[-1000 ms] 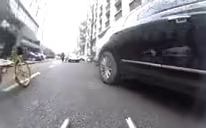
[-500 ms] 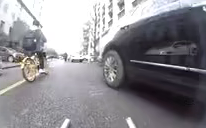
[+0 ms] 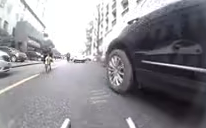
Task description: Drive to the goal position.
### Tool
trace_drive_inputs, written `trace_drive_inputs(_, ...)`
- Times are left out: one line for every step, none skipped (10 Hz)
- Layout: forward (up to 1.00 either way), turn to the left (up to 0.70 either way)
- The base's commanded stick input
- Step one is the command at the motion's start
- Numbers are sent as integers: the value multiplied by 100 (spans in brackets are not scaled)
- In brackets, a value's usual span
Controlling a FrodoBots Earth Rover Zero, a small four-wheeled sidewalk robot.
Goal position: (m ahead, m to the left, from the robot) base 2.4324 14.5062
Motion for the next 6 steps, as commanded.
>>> trace_drive_inputs(70, 14)
trace_drive_inputs(70, 14)
trace_drive_inputs(70, 14)
trace_drive_inputs(70, 14)
trace_drive_inputs(70, 14)
trace_drive_inputs(70, 14)
